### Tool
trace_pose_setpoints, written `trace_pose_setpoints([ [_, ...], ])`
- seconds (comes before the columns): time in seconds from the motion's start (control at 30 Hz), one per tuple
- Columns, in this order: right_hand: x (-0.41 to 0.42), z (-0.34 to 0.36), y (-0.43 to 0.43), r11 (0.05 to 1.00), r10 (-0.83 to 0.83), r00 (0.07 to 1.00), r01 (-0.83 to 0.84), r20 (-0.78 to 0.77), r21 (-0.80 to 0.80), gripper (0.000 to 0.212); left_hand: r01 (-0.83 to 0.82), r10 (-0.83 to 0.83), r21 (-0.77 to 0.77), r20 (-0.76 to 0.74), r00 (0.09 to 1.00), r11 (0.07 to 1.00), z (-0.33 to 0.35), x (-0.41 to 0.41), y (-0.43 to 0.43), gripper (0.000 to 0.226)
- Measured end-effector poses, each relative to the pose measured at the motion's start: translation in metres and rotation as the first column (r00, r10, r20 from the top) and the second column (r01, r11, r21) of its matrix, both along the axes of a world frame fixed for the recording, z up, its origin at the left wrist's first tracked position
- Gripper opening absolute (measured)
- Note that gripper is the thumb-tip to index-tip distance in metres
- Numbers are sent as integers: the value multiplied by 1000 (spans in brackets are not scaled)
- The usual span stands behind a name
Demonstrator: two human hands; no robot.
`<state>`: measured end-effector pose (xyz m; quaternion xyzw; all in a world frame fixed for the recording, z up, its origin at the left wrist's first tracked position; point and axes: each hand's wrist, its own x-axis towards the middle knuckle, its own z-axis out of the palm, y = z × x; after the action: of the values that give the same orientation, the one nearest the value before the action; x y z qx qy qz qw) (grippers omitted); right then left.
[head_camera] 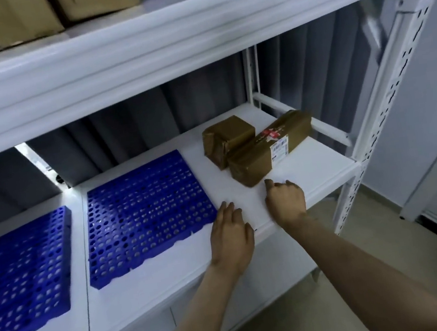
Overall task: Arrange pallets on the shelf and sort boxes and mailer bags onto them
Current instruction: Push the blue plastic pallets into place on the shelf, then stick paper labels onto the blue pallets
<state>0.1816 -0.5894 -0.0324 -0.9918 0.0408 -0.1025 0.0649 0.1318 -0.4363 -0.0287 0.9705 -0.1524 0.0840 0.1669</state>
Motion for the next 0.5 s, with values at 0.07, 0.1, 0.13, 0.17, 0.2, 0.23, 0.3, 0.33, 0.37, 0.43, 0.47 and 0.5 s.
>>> trace_pose_setpoints([
  [0.07, -3, 0, -3, 996, 18, 995, -27, 101, 91, 28, -41, 35, -157, -40, 999, 987, 1, 3, -5, 40],
  [0.1, -5, -1, -2, 989, 19, 984, -45, 180, 141, 18, -72, 52, -271, -81, 995, 960, 3, 4, -8, 33],
  [0.13, -6, -2, 0, 986, 19, 963, -63, 268, 156, 8, -105, 60, -382, -127, 990, 918, 7, 6, -11, 24],
  [0.17, -6, -3, 4, 982, 6, 943, -69, 332, 178, 11, -155, 67, -488, -193, 979, 859, 11, 9, -14, 21],
  [0.2, -7, -4, 9, 974, 2, 933, -83, 359, 209, 14, -216, 72, -576, -263, 962, 789, 14, 12, -17, 23],
  [0.23, -8, -6, 15, 964, 0, 929, -98, 370, 247, 14, -284, 78, -640, -330, 941, 714, 16, 14, -18, 26],
  [0.3, -10, -7, 27, 939, -12, 910, -133, 415, 319, 12, -382, 83, -722, -413, 907, 577, 19, 18, -22, 27],
  [0.33, -11, -9, 33, 923, -17, 899, -154, 437, 352, 12, -412, 77, -753, -438, 896, 513, 17, 21, -23, 27],
  [0.37, -13, -8, 40, 912, -14, 887, -178, 462, 370, 13, -438, 58, -783, -462, 885, 441, 16, 23, -21, 29],
  [0.43, -22, -6, 54, 900, -1, 862, -220, 506, 376, 14, -487, 11, -817, -509, 861, 307, 13, 24, -15, 33],
  [0.47, -24, -7, 61, 890, 10, 855, -243, 518, 385, 15, -504, -1, -823, -523, 852, 263, 14, 24, -12, 33],
  [0.5, -25, -8, 68, 876, 32, 855, -273, 517, 397, 15, -516, 3, -823, -530, 848, 237, 15, 24, -8, 31],
])
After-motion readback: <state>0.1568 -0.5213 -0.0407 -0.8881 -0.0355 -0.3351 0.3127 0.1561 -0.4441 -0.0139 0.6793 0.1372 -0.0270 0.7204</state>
